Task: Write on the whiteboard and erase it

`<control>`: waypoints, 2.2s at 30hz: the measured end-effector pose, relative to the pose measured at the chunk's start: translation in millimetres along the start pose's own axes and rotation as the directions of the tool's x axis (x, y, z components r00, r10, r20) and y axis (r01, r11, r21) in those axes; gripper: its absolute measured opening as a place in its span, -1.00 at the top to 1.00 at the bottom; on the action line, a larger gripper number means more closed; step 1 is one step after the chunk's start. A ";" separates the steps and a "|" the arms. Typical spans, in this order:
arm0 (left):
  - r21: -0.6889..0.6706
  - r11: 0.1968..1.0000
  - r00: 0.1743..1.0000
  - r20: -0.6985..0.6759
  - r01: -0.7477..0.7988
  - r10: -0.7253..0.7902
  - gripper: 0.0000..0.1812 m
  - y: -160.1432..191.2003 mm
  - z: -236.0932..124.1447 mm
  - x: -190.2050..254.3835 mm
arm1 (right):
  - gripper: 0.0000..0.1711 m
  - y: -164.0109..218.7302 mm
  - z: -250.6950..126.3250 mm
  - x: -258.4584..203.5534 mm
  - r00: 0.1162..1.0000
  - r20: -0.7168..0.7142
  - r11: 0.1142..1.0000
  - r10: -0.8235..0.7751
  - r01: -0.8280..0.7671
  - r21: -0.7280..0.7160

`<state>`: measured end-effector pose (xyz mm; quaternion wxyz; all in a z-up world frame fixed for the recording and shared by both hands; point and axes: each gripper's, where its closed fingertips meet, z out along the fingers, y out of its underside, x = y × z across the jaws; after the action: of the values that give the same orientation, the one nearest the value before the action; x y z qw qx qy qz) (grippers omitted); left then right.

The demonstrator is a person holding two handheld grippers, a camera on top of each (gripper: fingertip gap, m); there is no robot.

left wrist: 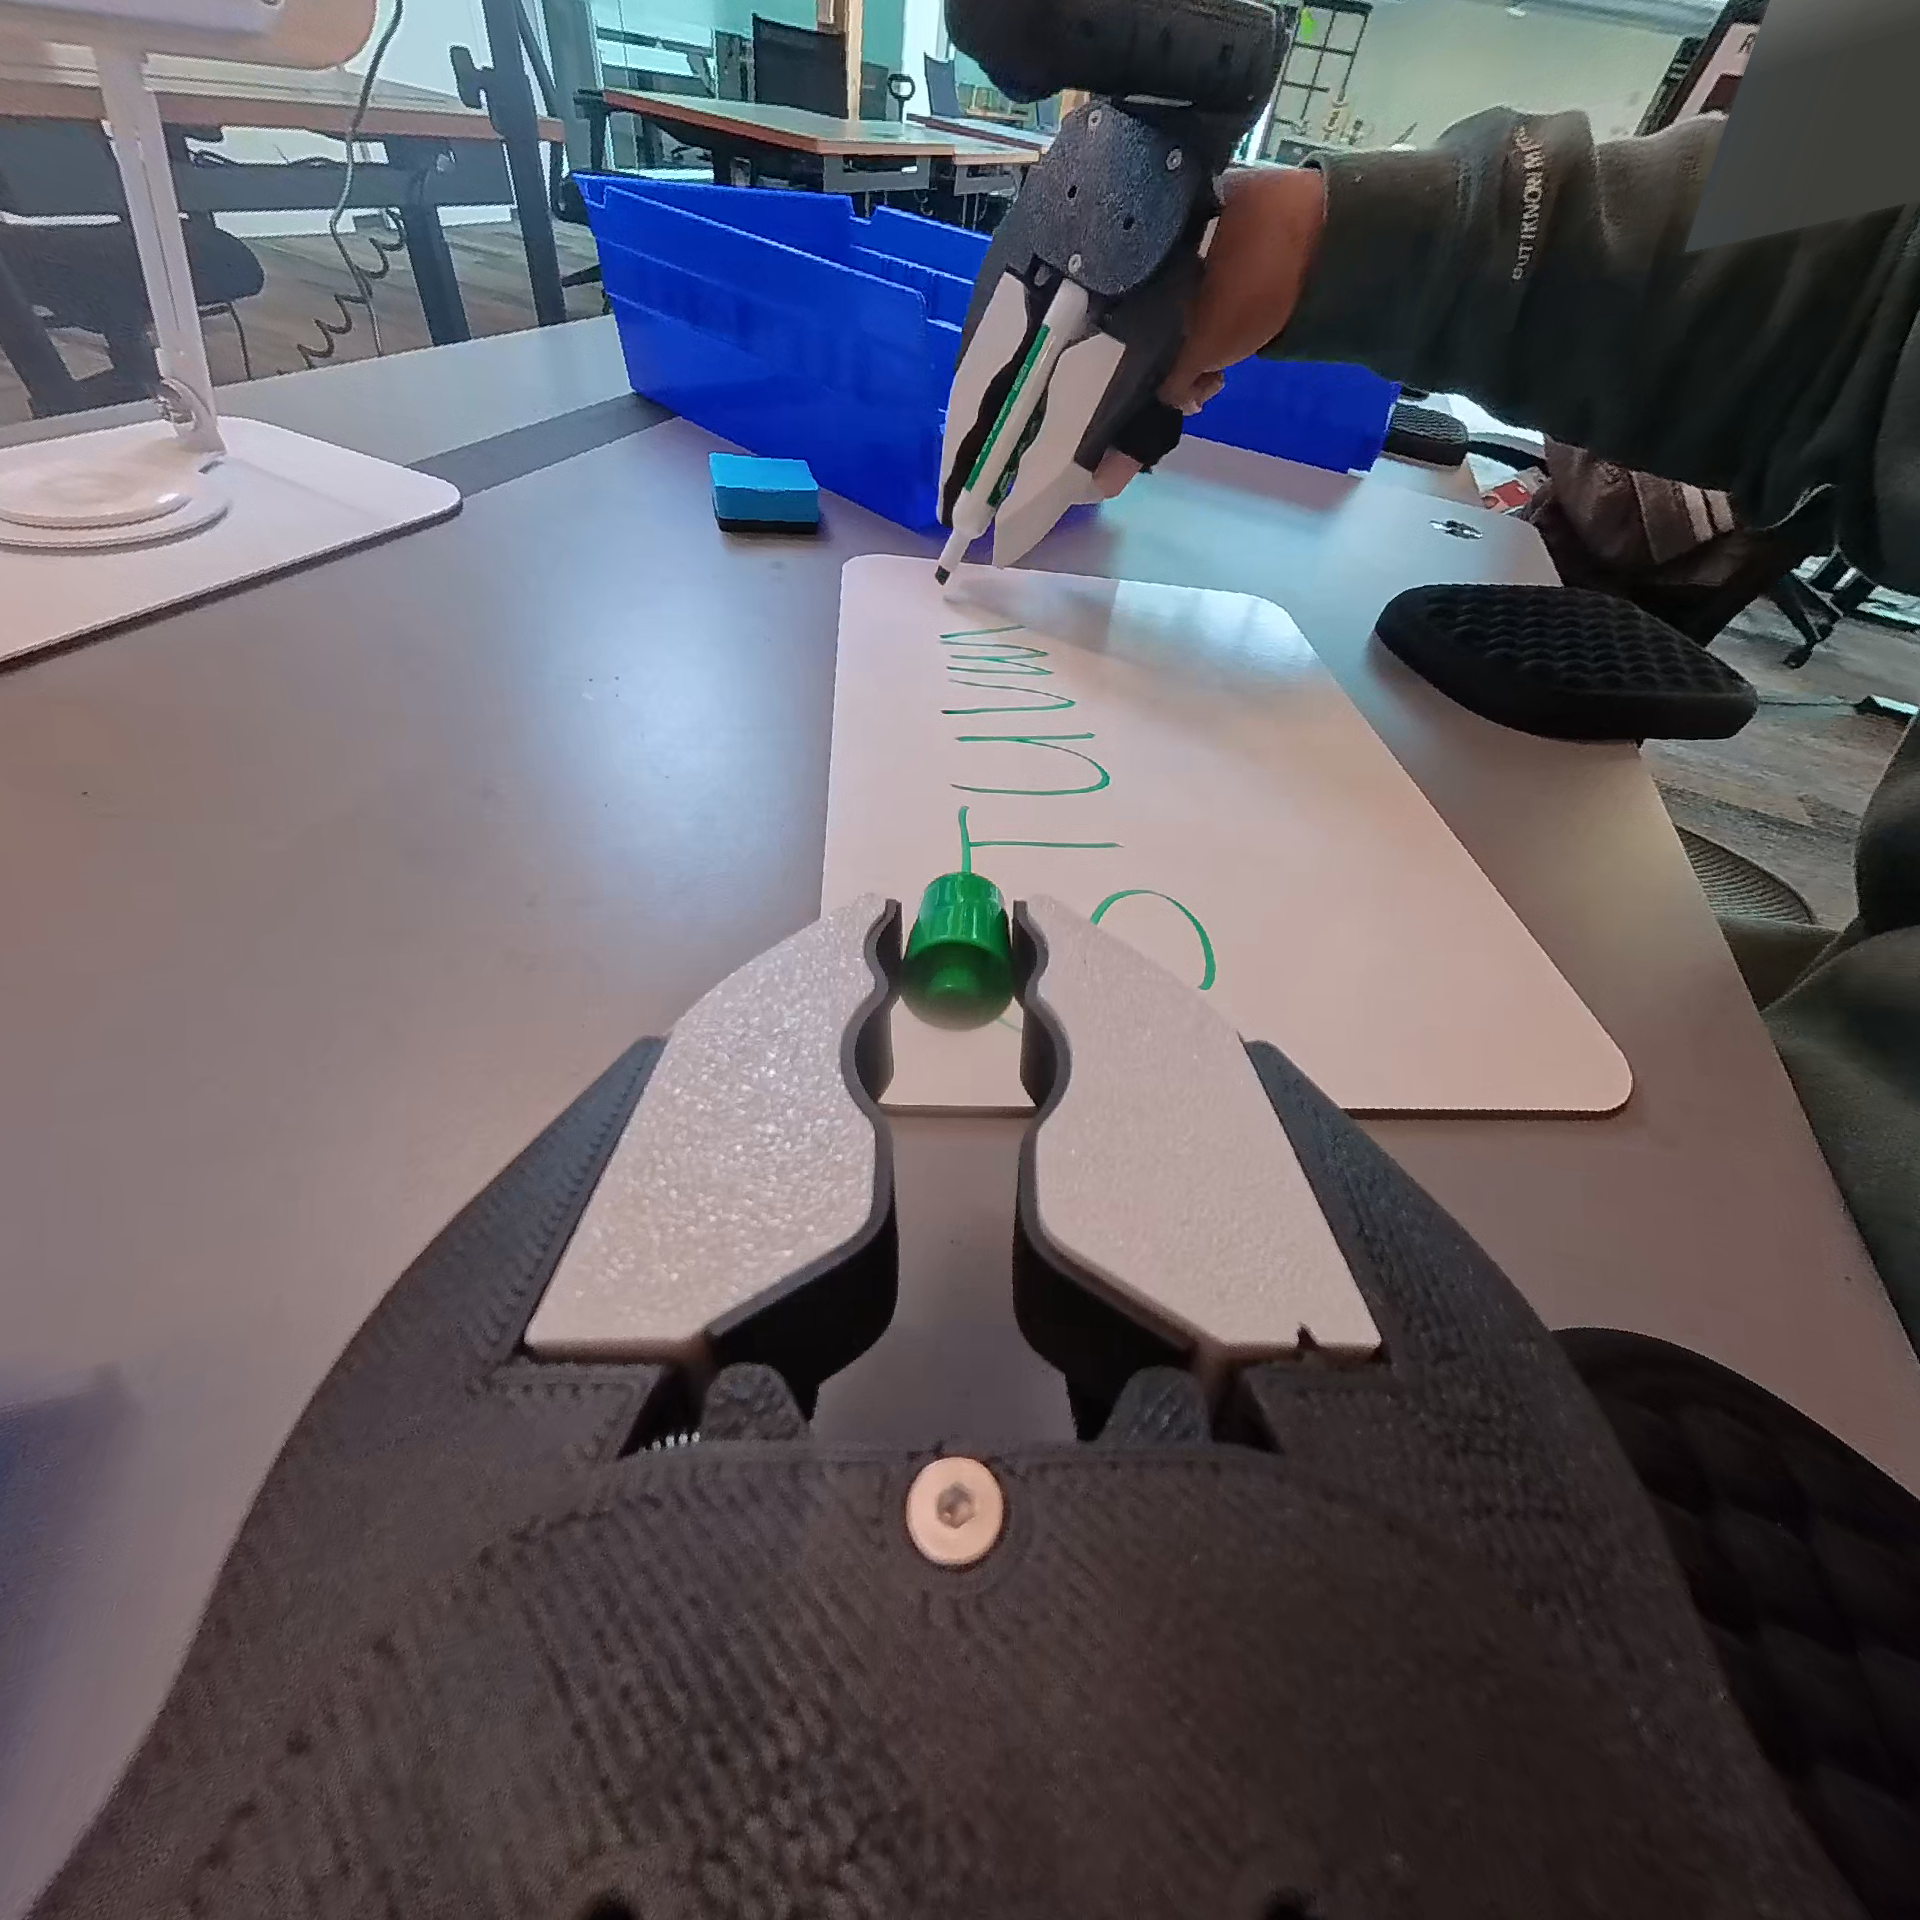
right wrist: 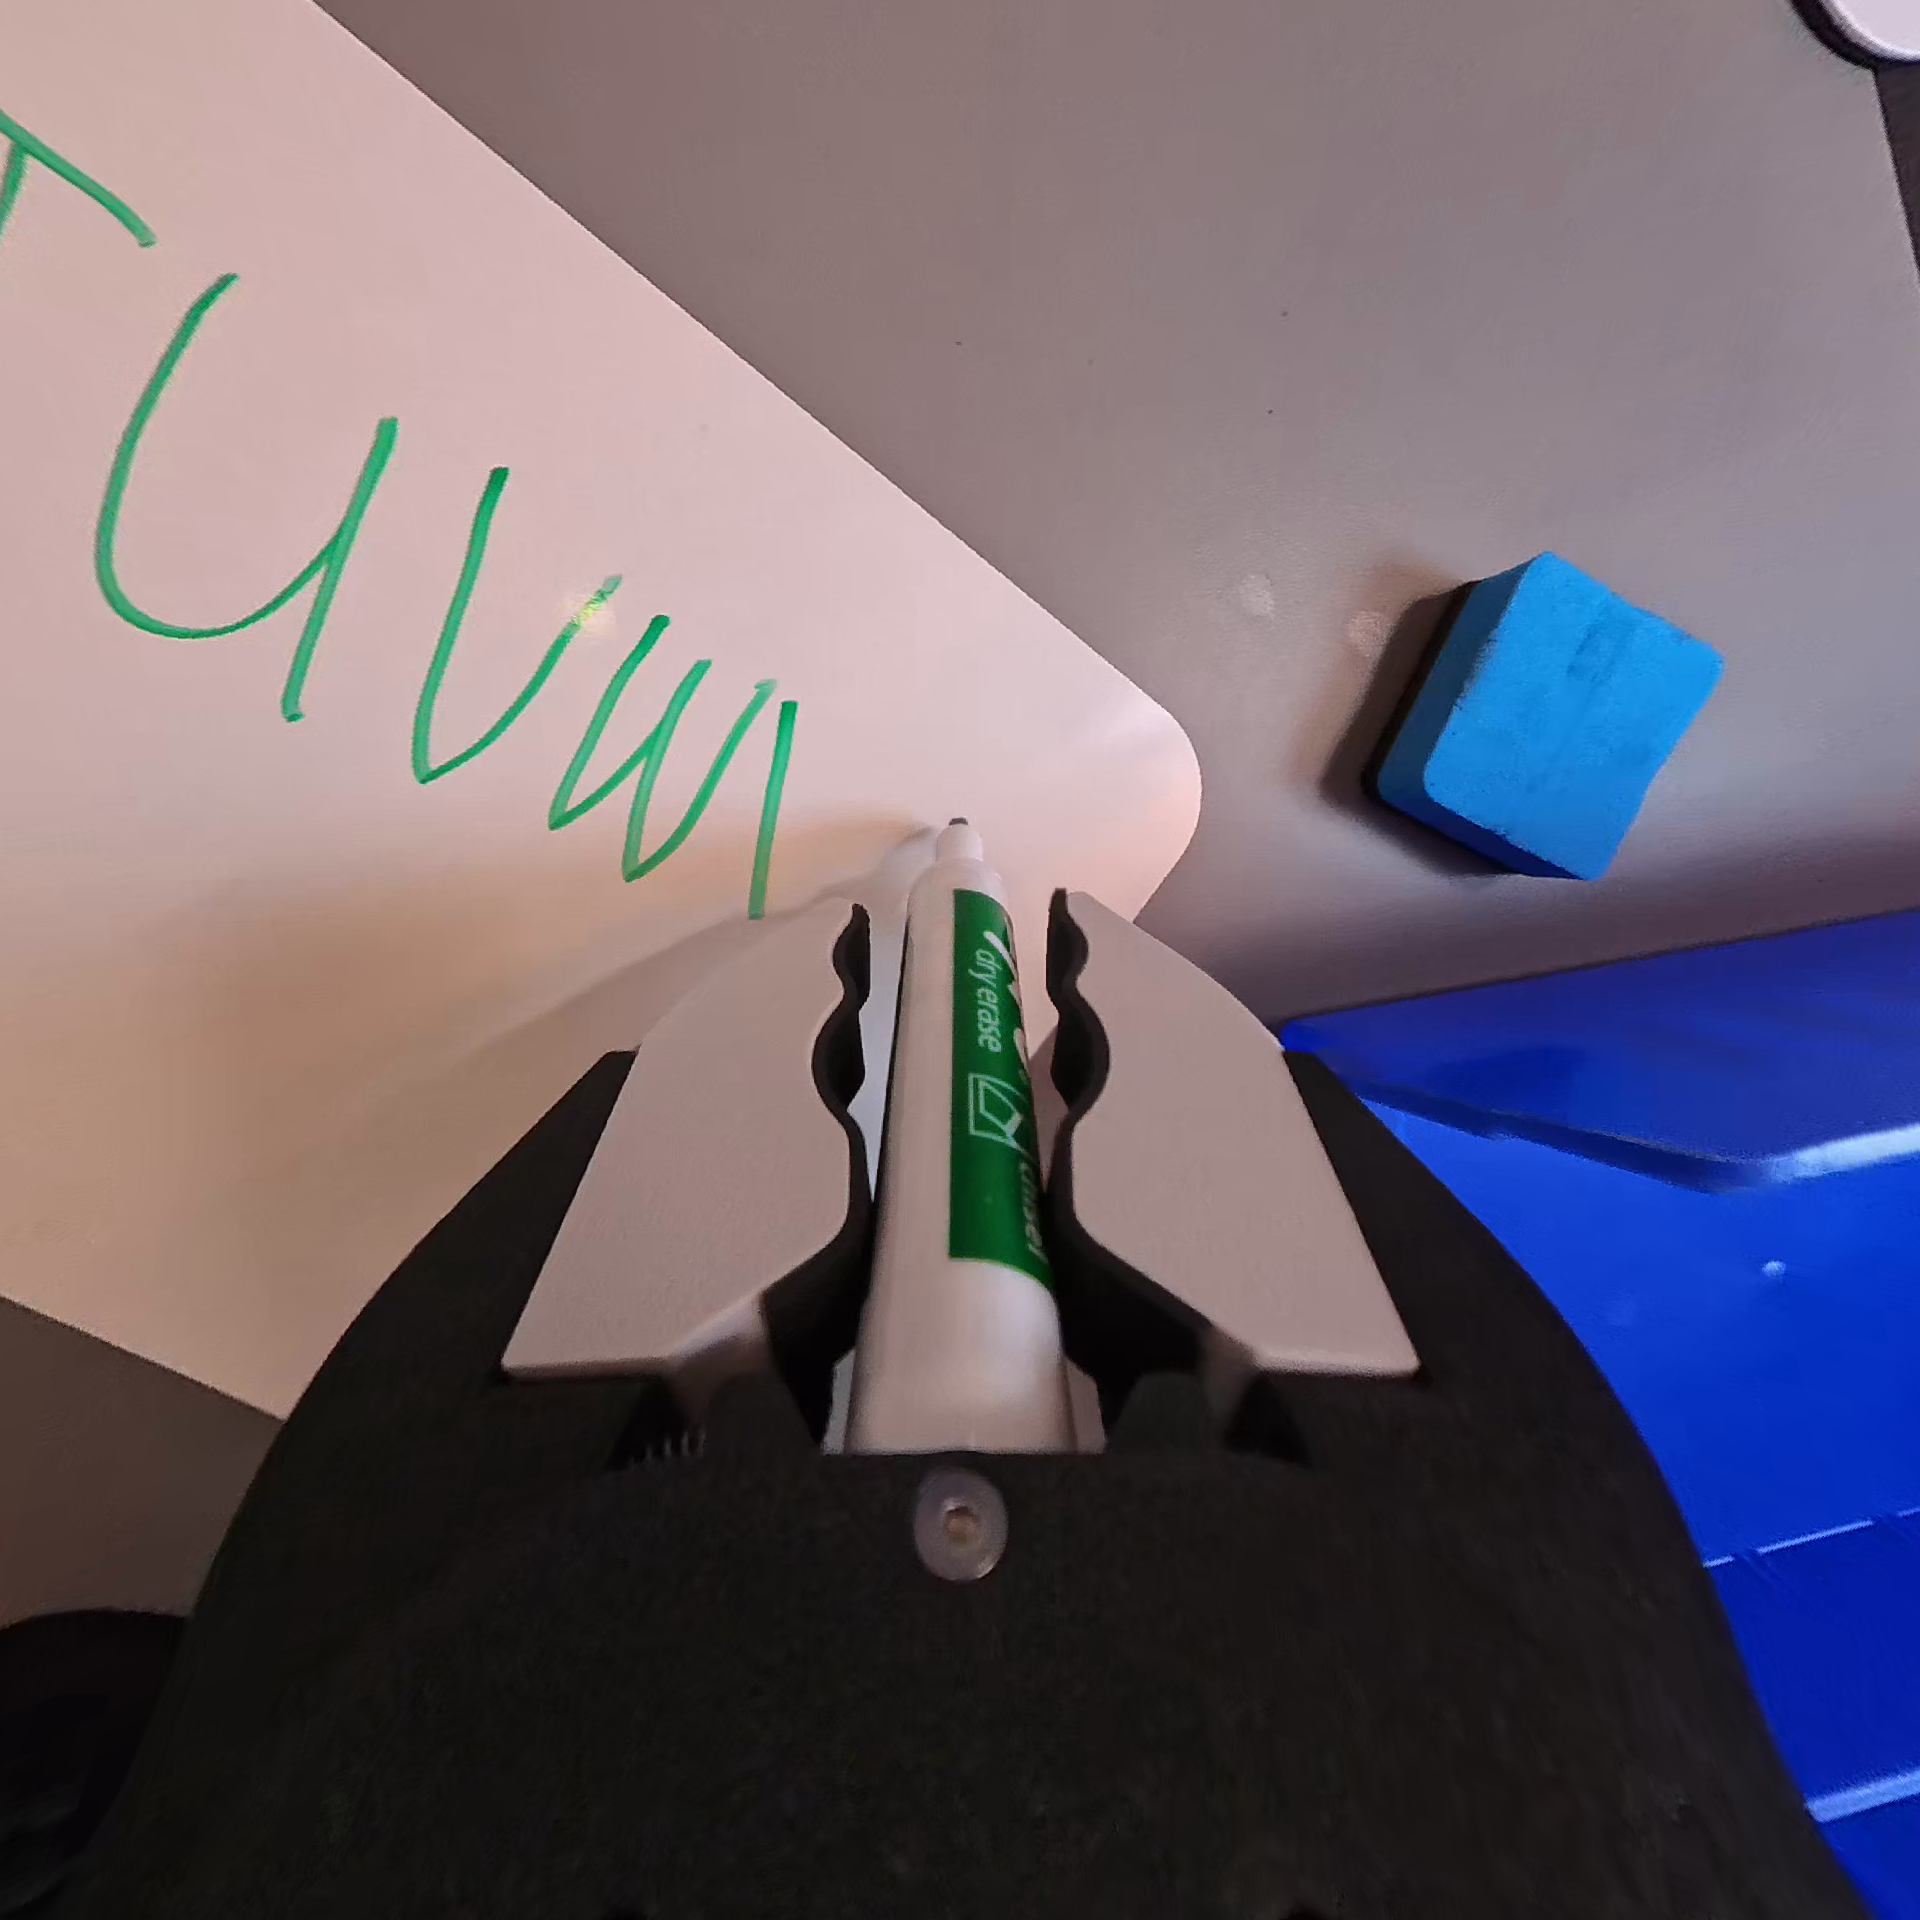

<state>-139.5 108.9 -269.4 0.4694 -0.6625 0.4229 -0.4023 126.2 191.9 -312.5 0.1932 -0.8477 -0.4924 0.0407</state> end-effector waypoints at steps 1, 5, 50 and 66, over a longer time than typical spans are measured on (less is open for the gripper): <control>0.000 1.000 1.000 0.000 0.000 0.000 0.78 0.0 0.0 -0.1 | 0.61 1.0 1.1 0.7 1.000 -0.002 1.000 0.000 0.000 -0.007; 0.000 1.000 1.000 0.000 0.001 -0.001 0.78 0.1 0.2 -0.2 | 0.61 2.4 5.1 -2.8 1.000 0.007 1.000 -0.011 0.011 -0.019; 0.047 0.994 0.995 -0.031 -0.096 0.098 0.78 -9.5 12.8 22.6 | 0.61 1.1 -7.4 -47.9 0.995 0.090 0.958 0.048 -0.072 0.278; 0.033 0.994 0.994 -0.031 -0.105 0.106 0.78 -7.4 11.4 23.9 | 0.61 4.6 1.5 -48.9 0.993 0.107 0.969 0.052 -0.076 0.236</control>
<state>-119.9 91.2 -261.8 0.4932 -0.6252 0.4586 -0.3945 104.5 148.7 -321.5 0.2677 -0.8306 -0.4651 0.1485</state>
